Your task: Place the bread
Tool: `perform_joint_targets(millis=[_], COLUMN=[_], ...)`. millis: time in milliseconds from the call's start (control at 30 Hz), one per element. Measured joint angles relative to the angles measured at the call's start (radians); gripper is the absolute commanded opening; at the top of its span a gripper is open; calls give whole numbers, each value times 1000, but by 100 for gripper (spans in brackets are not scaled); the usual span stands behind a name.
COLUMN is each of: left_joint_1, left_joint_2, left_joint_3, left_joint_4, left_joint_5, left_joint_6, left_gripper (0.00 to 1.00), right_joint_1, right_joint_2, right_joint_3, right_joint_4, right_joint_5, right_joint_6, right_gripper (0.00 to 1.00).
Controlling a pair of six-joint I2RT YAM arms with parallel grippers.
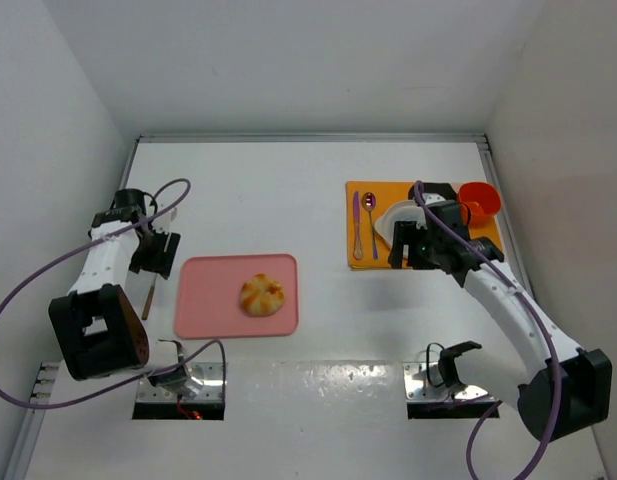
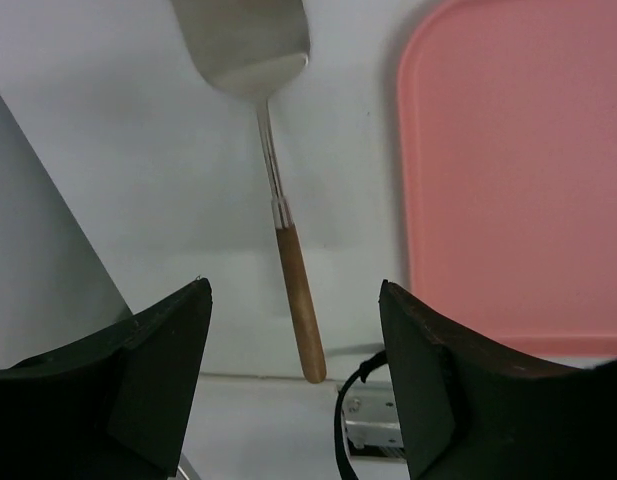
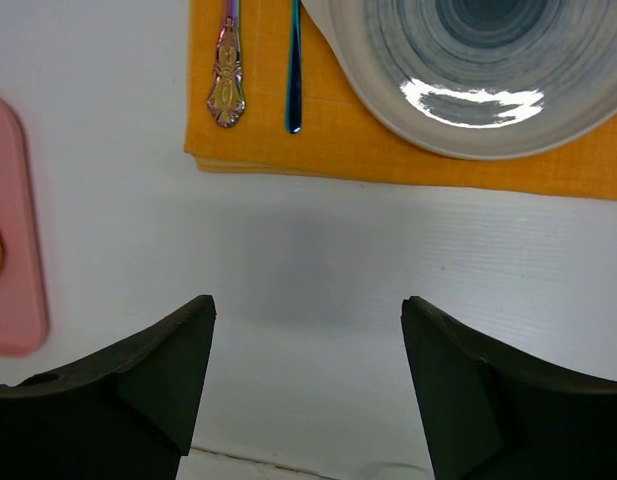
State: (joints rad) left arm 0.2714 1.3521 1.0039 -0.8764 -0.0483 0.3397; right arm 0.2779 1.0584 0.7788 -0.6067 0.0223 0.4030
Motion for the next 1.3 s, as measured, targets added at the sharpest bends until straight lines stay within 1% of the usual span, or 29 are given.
perform_joint_targets(millis=[67,100,133,167,267,400,533,733,900,933,967,1100,1233,1300], left_joint_1=[10,13,18,22,49,101,132,161,163,163,163,163,175,186], left_joint_2=[2,-1,-3,-4,-4,2,18,83,113,118,129,193,228,227], left_joint_3=[-13,-18,-24,-33,-86,-141,-148,-148,-148,-148,-148,-142,-142,-142], left_joint_4=[-19,-23,-20,-16,8,11,23,38,42,44,48,60,68,71], left_joint_5=[-15,-24,-33,-44,-72,-90,-89,-45,12,20,27,24,-8,-17], left_joint_6=[-11,-13,-17,-20,-20,-18,-8,19,39,41,42,43,44,44], left_gripper=[73,73,73,73,73,73,73,73,73,71,67,56,54,48], right_joint_1=[2,7,13,22,87,190,255,319,345,349,355,377,388,394], right_joint_2=[10,13,15,20,60,191,338,576,684,699,716,782,838,858], right_joint_3=[6,9,14,19,40,68,85,204,266,278,293,353,389,395], right_joint_4=[5,5,8,12,49,118,184,258,322,327,336,347,365,367], right_joint_5=[-5,-5,-4,-4,-4,-9,-12,-54,-108,-112,-114,-121,-127,-128], right_joint_6=[24,33,43,49,66,119,182,247,287,291,293,311,335,344], right_gripper=[61,61,63,70,76,76,76,73,72,71,71,69,69,69])
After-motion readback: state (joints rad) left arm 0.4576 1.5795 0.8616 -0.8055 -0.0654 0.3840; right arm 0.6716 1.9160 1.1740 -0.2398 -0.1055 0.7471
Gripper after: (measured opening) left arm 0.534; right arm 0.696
